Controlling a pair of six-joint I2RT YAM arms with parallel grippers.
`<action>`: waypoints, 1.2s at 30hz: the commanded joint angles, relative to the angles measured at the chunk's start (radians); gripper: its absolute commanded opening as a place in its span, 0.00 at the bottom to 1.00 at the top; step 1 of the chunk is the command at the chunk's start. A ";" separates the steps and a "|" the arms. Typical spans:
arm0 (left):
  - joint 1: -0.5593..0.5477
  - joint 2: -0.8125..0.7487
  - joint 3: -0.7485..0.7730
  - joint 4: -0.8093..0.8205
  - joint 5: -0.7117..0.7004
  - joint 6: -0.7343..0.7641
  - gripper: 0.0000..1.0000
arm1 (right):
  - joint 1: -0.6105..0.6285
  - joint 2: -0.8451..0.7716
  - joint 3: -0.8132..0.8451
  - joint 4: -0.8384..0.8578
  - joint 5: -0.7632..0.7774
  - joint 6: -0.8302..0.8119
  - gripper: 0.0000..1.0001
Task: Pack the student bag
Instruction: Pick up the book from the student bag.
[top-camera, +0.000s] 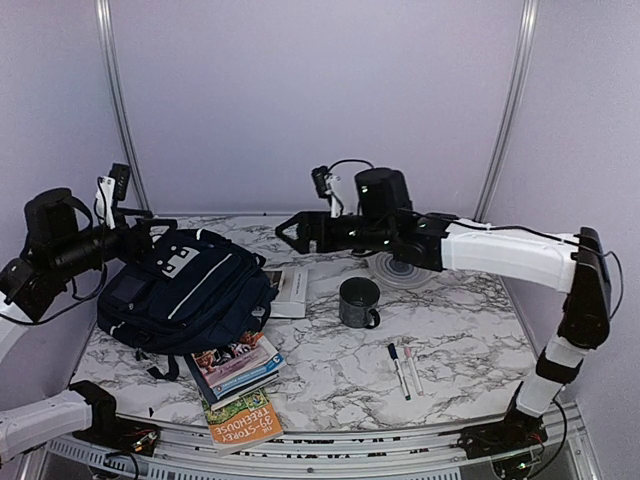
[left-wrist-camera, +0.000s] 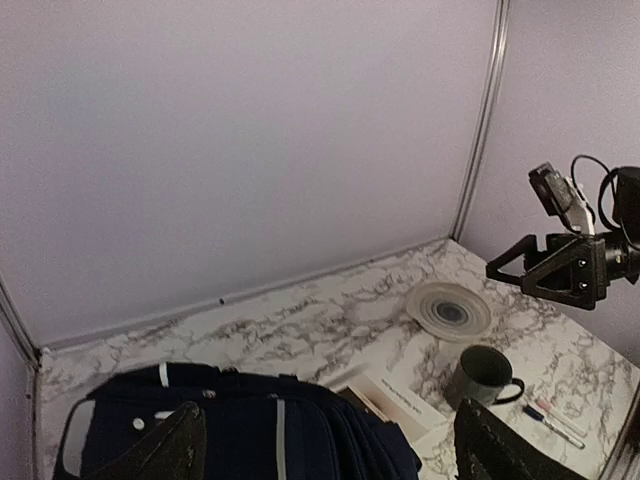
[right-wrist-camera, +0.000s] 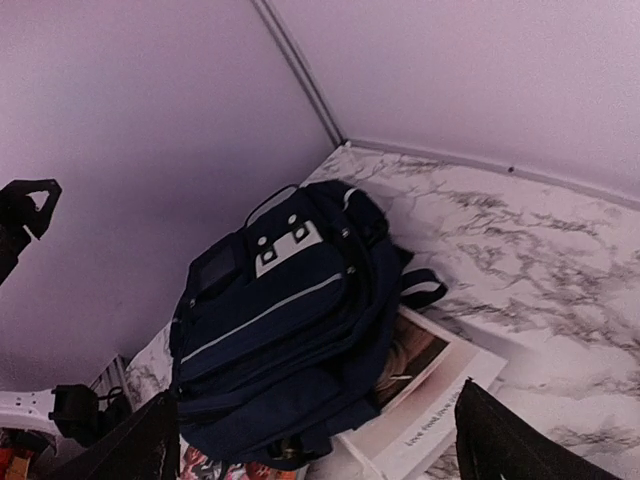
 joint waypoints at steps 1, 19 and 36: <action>-0.018 -0.010 -0.084 -0.231 0.136 -0.003 0.86 | 0.145 0.232 0.210 -0.262 0.030 0.121 0.92; -0.022 0.126 -0.171 -0.183 0.269 0.090 0.88 | 0.179 0.630 0.471 -0.154 -0.223 0.275 0.36; -0.022 0.103 -0.198 -0.189 0.216 0.190 0.83 | 0.081 0.399 0.378 -0.035 -0.379 0.178 0.00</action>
